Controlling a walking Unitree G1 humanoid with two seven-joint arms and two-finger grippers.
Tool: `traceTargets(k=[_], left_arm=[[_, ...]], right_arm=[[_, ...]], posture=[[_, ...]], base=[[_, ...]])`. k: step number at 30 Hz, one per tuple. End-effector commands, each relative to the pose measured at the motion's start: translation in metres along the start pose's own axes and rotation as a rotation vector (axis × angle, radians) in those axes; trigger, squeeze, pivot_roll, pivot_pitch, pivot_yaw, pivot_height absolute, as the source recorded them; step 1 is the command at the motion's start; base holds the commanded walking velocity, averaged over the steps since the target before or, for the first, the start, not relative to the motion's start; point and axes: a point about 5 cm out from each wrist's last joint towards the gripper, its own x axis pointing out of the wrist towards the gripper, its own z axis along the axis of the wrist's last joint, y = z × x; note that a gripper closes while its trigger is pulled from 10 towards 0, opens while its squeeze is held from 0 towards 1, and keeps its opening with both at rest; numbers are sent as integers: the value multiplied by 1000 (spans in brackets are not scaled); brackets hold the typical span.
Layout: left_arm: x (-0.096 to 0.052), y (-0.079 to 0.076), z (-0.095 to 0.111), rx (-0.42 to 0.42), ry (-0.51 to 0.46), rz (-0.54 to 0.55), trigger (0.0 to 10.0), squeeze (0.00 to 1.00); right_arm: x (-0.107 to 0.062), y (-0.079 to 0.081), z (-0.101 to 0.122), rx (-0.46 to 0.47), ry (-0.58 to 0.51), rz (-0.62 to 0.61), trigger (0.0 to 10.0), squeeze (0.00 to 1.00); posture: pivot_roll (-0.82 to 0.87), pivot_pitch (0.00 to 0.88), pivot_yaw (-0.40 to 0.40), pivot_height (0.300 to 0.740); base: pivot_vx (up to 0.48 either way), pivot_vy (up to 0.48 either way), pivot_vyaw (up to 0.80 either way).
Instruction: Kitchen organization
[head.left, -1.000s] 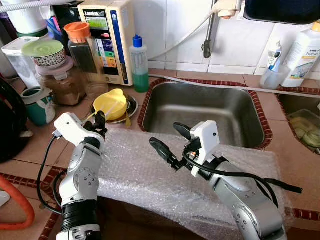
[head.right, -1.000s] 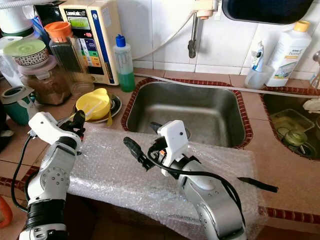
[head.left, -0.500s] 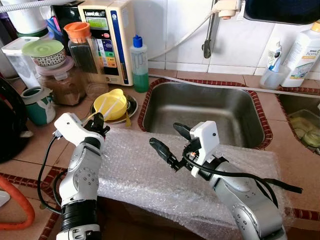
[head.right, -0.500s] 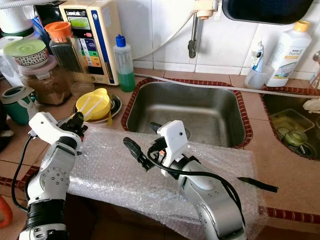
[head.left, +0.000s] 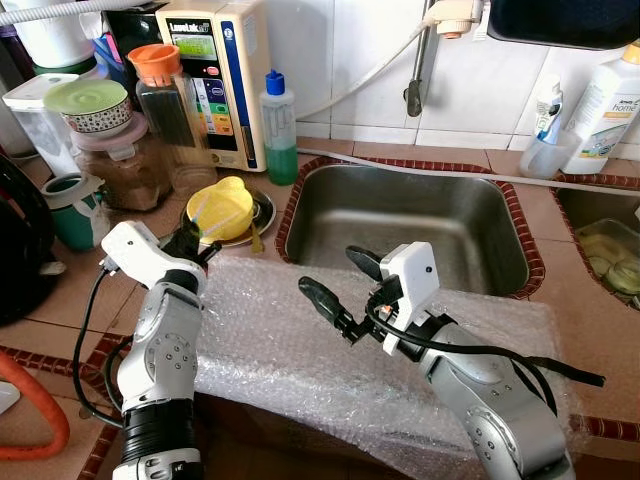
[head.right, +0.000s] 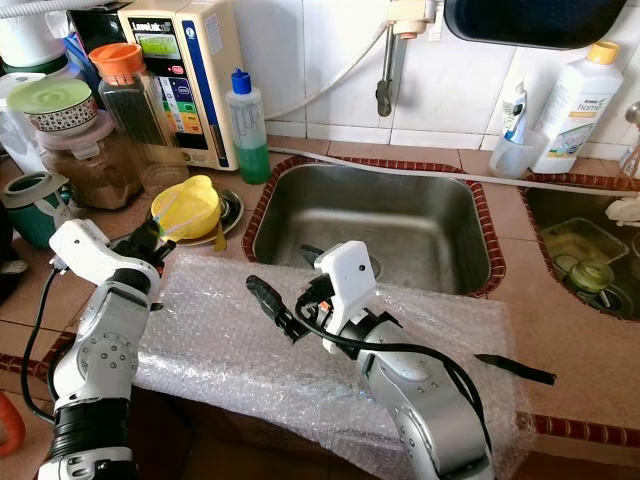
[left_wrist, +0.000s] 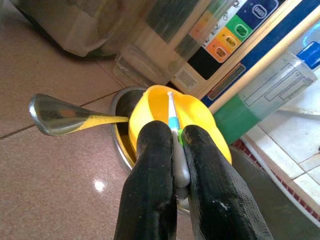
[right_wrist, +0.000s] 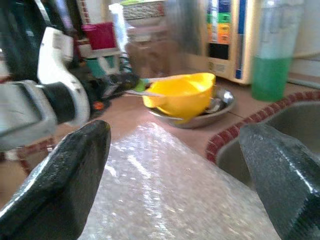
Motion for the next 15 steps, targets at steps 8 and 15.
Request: traceTargets(k=[8, 15], left_arm=[[0, -7, 9, 3, -47, -45, 0, 0], [-3, -19, 10, 94, -70, -141, 0, 0]], right_arm=[[-2, 1, 9, -5, -39, 42, 10000, 0], [-2, -5, 14, 7, -57, 26, 10000, 0]], posture=[[37, 0, 68, 740], [37, 0, 65, 740]], base=[[0, 0, 0], [0, 0, 0]])
